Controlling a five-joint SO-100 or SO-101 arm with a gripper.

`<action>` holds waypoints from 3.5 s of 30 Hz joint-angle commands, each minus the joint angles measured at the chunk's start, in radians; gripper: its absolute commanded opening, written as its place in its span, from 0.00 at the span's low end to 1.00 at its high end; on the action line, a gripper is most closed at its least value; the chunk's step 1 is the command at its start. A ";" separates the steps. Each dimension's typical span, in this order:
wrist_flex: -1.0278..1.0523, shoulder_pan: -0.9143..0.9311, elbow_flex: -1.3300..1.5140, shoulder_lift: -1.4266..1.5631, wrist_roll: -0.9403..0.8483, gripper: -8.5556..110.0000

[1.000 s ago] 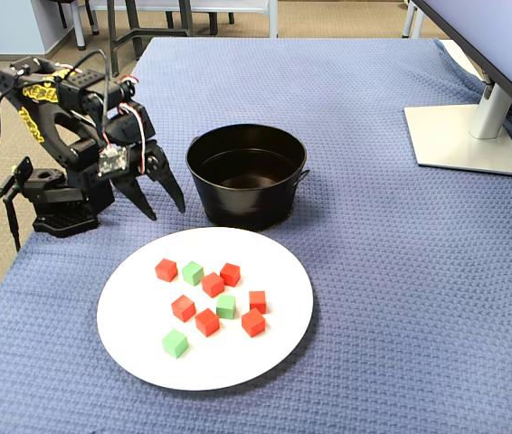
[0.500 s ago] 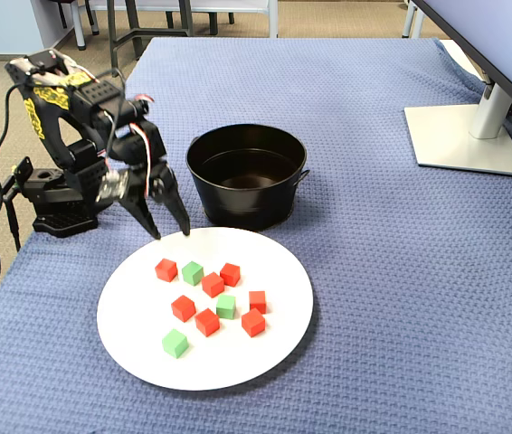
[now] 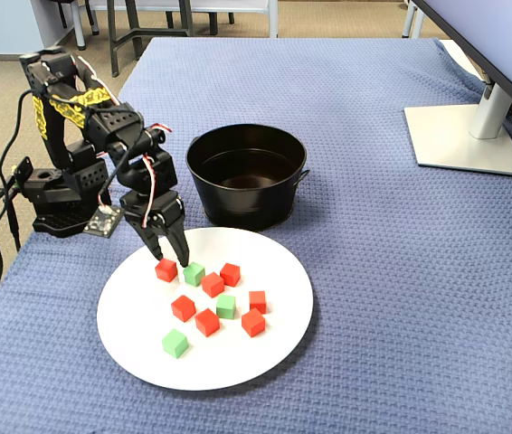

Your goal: Pick up the red cubes from the white plate and place them in the black recipient

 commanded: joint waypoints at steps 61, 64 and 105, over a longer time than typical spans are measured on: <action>0.451 -0.537 -0.758 -0.006 0.186 0.34; 0.443 -0.360 -0.765 -0.012 0.170 0.31; 0.423 -0.132 -1.154 -0.744 0.014 0.18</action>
